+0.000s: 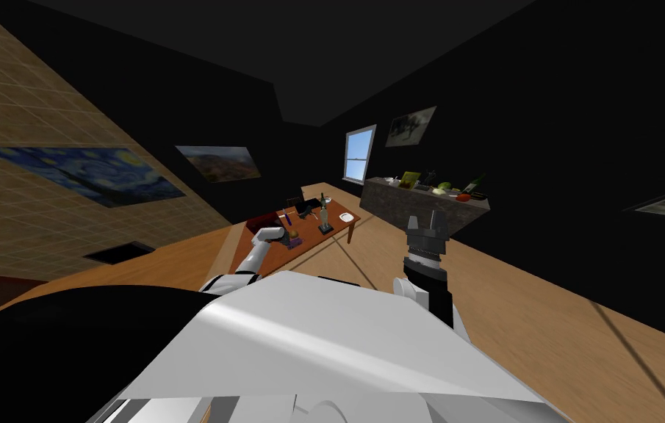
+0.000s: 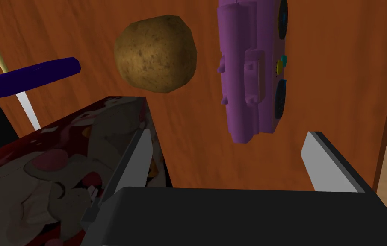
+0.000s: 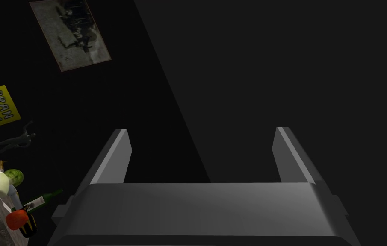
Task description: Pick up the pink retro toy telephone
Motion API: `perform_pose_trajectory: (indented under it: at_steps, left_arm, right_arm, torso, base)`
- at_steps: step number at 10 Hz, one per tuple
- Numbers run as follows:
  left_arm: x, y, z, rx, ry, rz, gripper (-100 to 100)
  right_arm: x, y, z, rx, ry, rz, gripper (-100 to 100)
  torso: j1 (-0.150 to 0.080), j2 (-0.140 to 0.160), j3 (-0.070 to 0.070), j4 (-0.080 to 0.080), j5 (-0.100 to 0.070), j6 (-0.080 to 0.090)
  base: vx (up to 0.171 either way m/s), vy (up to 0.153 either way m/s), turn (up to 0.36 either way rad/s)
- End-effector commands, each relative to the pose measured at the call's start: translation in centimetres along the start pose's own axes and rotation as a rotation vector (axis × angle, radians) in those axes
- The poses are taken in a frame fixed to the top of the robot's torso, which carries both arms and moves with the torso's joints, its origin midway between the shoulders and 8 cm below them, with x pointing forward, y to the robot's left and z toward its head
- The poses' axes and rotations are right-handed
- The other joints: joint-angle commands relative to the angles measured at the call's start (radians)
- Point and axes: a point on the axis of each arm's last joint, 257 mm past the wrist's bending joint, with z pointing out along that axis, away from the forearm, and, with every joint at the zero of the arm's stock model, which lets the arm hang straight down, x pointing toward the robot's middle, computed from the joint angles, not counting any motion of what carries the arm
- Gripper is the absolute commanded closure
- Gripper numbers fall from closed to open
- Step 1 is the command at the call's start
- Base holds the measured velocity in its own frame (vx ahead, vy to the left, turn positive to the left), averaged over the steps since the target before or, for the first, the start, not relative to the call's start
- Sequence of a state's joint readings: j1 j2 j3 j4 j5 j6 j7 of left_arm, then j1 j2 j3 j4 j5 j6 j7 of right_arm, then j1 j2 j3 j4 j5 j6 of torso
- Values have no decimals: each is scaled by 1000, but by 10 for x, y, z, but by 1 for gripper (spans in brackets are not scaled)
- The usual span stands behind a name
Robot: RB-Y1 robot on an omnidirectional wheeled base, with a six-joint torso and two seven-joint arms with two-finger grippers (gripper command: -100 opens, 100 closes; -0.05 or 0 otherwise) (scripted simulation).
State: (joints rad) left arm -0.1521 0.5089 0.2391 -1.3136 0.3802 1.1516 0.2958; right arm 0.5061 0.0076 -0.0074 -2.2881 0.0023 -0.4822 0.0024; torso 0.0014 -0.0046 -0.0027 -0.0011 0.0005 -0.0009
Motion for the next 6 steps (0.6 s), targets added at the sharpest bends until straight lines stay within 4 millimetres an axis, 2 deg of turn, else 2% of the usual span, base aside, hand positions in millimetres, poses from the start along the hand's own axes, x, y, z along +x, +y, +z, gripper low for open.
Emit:
perform_pose_trajectory:
  at_steps: [1,4,5,6]
  left_arm:
    - [-3,12,2,-56,-8,-36,-100]
    - [-7,31,3,-134,-23,-63,-100]
    - [-8,43,5,-178,-29,-87,-100]
    - [-9,46,5,-188,-32,-86,-100]
  right_arm:
    - [0,0,0,0,0,0,0]
    - [0,0,0,0,0,0,0]
    - [0,0,0,0,0,0,0]
    - [0,0,0,0,0,0,0]
  torso:
    - [0,0,0,0,0,0]
    - [1,0,0,0,0,0]
    - [1,0,0,0,0,0]
    - [1,-2,-1,0,0,0]
  base:
    - [62,27,-47]
    - [61,33,-28]
    - [87,28,-47]
    - [68,25,-22]
